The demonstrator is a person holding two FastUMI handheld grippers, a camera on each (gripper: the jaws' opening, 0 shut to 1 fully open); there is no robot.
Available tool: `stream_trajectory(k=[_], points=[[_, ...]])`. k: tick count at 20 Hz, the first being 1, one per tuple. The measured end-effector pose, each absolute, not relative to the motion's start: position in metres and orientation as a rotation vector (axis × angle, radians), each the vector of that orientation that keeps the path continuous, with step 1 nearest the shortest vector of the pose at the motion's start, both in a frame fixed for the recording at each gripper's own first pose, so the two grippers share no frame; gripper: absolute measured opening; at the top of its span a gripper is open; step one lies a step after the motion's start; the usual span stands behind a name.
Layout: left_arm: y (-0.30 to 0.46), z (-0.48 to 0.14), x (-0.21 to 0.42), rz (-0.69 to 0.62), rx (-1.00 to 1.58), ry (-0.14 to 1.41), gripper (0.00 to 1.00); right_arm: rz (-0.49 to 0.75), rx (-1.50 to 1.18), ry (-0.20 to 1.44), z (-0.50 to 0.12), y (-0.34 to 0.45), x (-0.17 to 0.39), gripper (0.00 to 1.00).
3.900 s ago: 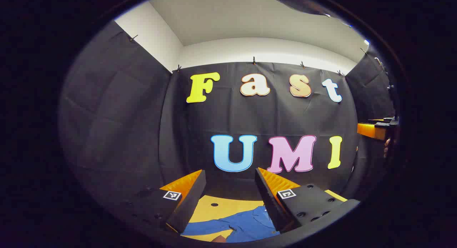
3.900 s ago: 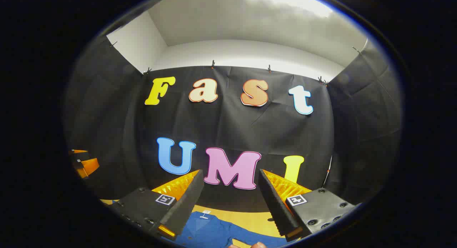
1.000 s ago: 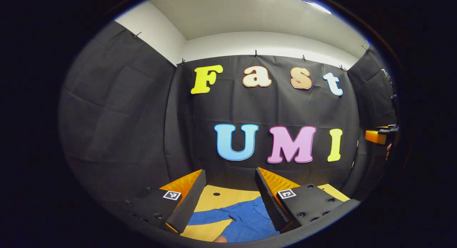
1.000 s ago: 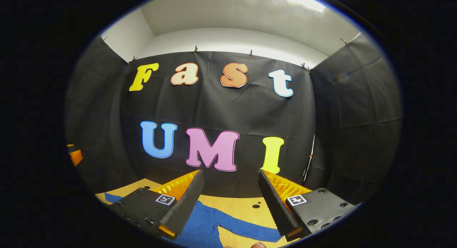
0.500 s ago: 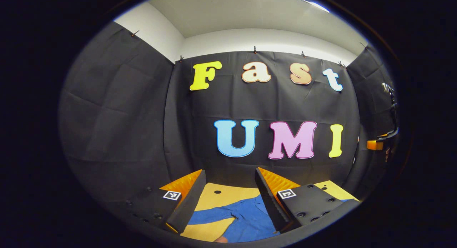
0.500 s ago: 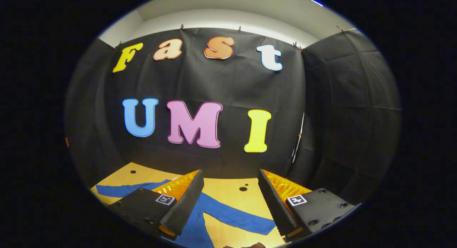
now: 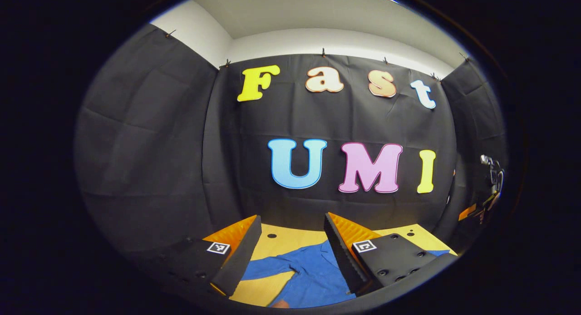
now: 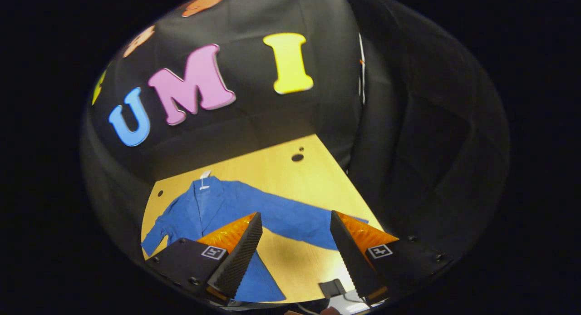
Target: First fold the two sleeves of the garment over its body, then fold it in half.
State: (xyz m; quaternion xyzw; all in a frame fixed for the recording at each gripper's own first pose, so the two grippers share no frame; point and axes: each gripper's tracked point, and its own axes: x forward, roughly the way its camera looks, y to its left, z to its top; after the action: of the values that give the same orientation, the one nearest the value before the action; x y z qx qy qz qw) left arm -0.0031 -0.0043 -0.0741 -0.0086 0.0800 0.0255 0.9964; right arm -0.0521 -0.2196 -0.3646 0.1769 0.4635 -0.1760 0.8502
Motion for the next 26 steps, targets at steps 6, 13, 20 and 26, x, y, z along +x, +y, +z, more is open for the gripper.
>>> stream_trajectory(k=[6, 13, 20, 26], points=[[0.004, -0.089, -0.004, 0.117, -0.048, 0.210, 0.80, -0.528, 0.510, 1.324, -0.491, -0.251, -0.089, 0.97], [-0.003, -0.094, -0.001, 0.166, -0.022, 0.231, 0.80, -0.631, 0.565, 1.593, -0.561, -0.275, -0.123, 0.97], [-0.011, -0.097, 0.006, 0.184, 0.010, 0.244, 0.81, -0.693, 0.682, 1.652, -0.596, -0.267, -0.139, 0.98], [-0.011, -0.092, 0.005, 0.189, 0.046, 0.234, 0.81, -0.687, 0.682, 1.648, -0.598, -0.268, -0.141, 0.97]])
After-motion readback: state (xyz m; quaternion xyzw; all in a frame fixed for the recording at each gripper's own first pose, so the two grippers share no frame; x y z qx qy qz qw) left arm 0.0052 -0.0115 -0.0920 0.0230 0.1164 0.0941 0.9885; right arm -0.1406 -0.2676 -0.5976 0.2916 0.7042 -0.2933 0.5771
